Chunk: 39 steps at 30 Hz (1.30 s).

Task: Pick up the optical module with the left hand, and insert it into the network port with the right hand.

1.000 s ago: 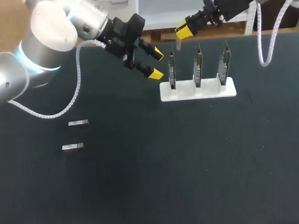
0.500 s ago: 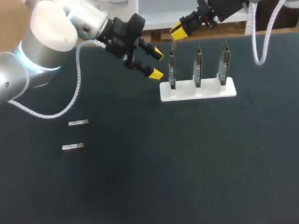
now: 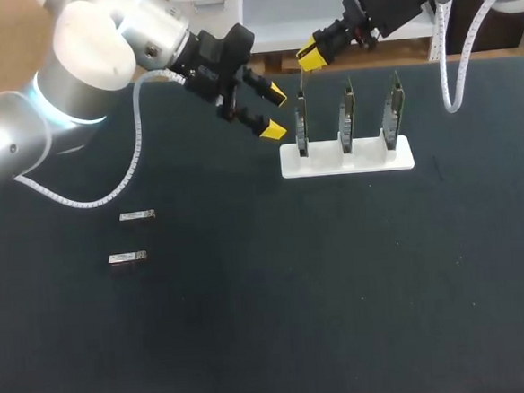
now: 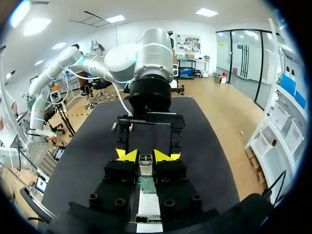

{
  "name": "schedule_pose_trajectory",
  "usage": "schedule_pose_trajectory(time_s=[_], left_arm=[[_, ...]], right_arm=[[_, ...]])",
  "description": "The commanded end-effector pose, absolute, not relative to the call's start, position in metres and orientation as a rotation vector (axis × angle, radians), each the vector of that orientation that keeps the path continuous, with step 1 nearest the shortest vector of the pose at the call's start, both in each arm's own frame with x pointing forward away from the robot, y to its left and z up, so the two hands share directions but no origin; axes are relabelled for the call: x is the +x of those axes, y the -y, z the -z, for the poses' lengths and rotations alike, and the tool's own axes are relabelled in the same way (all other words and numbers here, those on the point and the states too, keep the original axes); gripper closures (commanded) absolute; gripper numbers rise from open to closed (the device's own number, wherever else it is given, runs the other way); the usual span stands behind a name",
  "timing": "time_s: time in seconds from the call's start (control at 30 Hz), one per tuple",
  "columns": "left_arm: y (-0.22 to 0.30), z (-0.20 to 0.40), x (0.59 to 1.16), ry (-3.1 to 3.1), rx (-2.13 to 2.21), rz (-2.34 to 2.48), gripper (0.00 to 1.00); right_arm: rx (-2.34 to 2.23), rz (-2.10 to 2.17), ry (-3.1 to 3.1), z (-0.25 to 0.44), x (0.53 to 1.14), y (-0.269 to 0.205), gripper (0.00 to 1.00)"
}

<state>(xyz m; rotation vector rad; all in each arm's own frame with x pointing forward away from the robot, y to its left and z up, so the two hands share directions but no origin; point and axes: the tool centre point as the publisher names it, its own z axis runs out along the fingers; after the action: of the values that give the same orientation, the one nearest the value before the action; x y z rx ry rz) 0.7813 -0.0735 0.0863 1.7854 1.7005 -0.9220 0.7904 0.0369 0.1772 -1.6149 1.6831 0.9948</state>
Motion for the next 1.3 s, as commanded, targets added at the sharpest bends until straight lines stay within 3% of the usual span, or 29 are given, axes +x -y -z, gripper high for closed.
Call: schedule_pose_trajectory(time_s=[0.03,1.3], left_arm=[[0.074,-0.086,0.783,-1.701,1.79,0.924,0.0],[0.074,-0.086,0.783,-1.701,1.79,0.924,0.0]], right_arm=[[-1.621,-0.997,-1.683,-0.176,0.794,-0.04,1.0],[-1.655,-0.941,-1.667,-0.177,0.787,-0.044,1.0]])
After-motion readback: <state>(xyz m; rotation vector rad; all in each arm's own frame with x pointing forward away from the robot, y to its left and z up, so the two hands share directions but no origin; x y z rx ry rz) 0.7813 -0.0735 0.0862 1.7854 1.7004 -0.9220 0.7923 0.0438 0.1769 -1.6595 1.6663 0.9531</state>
